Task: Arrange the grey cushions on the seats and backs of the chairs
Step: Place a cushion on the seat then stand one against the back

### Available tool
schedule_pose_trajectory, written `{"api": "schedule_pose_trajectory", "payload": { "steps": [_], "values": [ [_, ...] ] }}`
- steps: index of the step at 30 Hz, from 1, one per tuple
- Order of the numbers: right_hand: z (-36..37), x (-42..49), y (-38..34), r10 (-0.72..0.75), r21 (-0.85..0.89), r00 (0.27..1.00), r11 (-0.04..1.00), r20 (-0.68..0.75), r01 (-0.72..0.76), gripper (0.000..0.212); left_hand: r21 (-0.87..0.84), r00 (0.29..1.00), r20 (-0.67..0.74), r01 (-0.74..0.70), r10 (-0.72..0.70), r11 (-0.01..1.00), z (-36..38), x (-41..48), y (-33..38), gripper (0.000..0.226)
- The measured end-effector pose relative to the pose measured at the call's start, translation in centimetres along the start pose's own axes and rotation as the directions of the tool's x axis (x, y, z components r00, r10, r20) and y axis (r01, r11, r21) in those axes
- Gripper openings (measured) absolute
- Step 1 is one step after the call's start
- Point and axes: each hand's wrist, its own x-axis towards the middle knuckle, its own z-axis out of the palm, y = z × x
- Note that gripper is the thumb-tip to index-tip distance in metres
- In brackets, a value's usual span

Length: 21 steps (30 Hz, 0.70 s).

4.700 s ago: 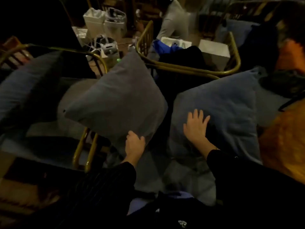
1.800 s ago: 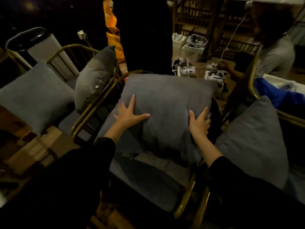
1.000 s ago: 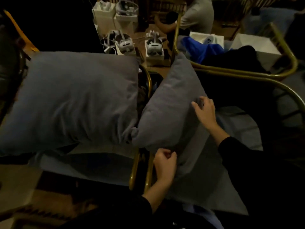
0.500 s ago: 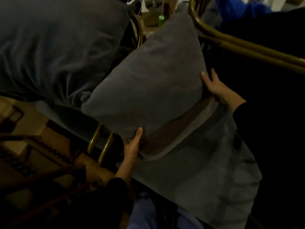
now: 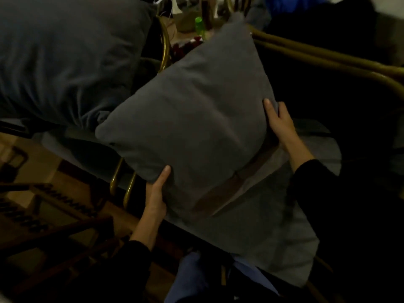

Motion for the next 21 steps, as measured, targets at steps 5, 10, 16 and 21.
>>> {"api": "schedule_pose_trajectory", "payload": {
  "steps": [5,10,16,21],
  "values": [
    [-3.6,-9.0,6.4,0.151,0.089,0.947,0.987,-0.284,-0.131,0.063,0.123,0.984,0.136,0.098,-0.115,0.987,-1.7,-3.0,-1.0,0.093],
    [-4.6,-16.5,14.4,0.444,0.273,0.807,0.892,-0.389,-0.359,0.073,0.386,0.932,0.252,0.151,-0.261,0.91,-0.5,-0.6,-1.0,0.071],
    [-2.7,-20.9,19.7,0.617,0.326,0.688,0.786,-0.381,-0.525,0.073,0.586,0.9,0.261,0.14,-0.349,0.798,2.7,4.8,-3.0,0.063],
    [-2.7,-19.4,20.6,0.612,0.325,0.713,0.789,-0.341,-0.522,0.092,0.617,0.891,0.277,0.122,-0.36,0.777,3.8,6.8,-4.1,0.069]
  ]
}}
